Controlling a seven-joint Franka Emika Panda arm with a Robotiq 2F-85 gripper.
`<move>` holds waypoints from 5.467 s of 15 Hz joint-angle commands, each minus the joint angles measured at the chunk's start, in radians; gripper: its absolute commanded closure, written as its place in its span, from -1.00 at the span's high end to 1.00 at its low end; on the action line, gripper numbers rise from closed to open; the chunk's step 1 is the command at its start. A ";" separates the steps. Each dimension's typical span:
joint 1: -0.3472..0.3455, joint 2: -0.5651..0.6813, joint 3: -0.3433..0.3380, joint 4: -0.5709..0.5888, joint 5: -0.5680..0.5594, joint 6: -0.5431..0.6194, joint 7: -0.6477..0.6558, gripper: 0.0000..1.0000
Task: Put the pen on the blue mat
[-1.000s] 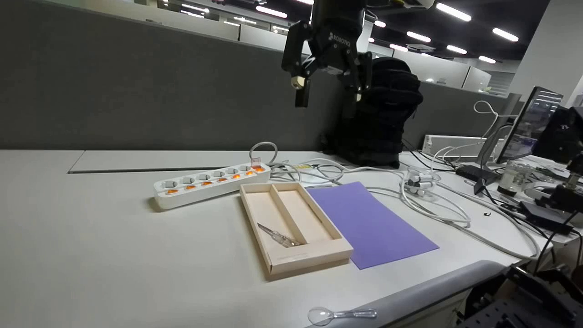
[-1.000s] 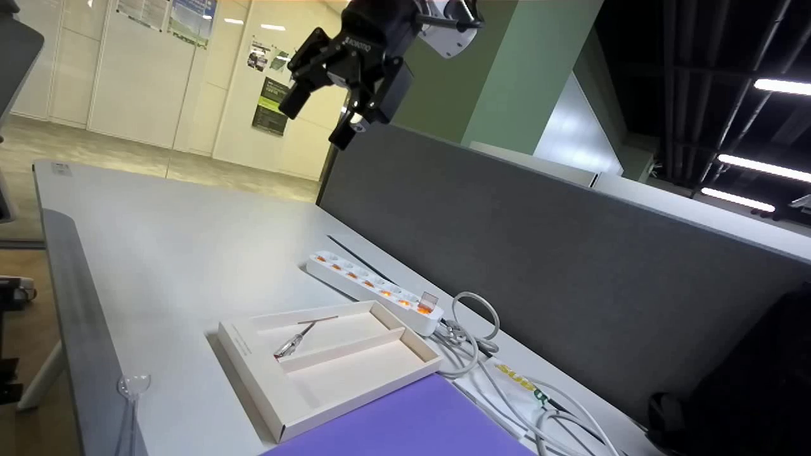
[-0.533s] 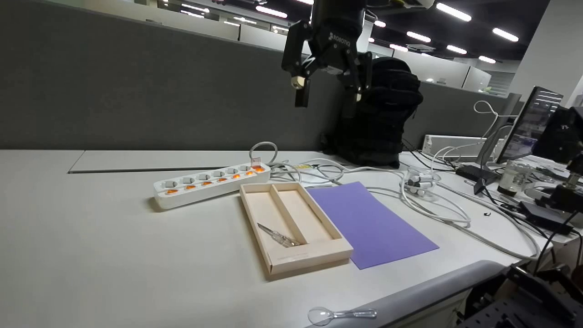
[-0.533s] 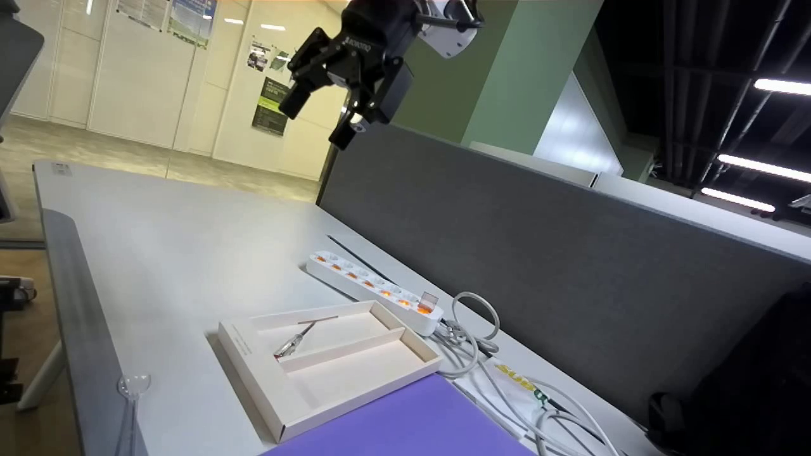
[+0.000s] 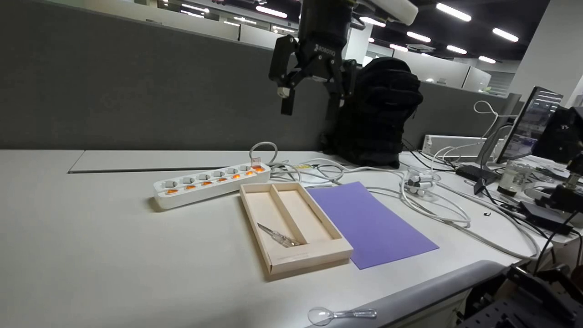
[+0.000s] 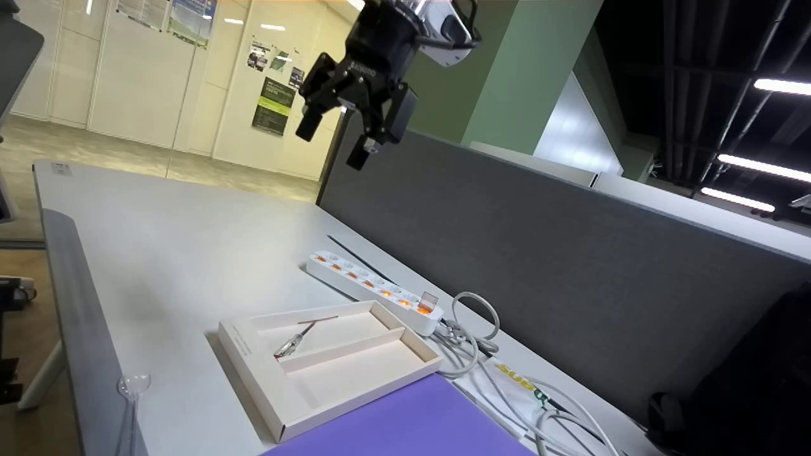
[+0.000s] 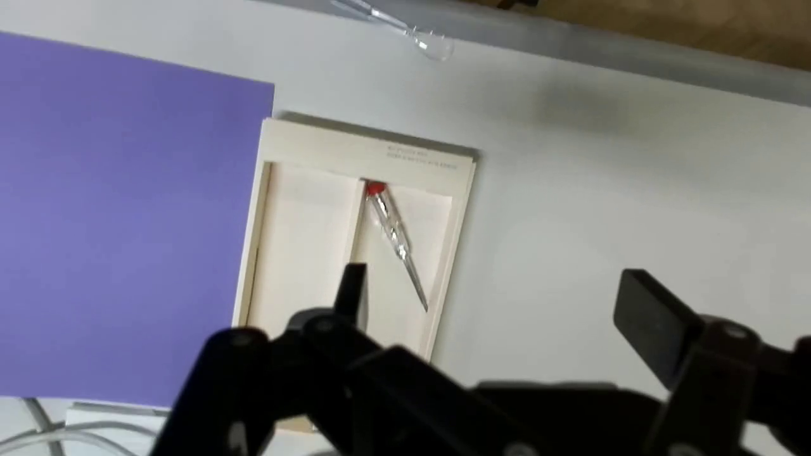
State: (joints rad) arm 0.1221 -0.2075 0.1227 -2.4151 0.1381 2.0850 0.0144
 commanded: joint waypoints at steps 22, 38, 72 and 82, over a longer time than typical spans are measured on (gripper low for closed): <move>0.039 0.381 0.024 0.046 -0.625 0.419 -0.138 1.00; 0.015 0.587 0.031 0.106 -0.604 0.511 -0.431 1.00; 0.034 0.702 0.033 0.171 -0.396 0.489 -0.302 -0.92; 0.073 0.518 -0.038 0.100 -0.325 0.481 -0.024 -0.92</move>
State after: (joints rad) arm 0.1755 0.3803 0.1178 -2.2780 -0.1775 2.6159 -0.1207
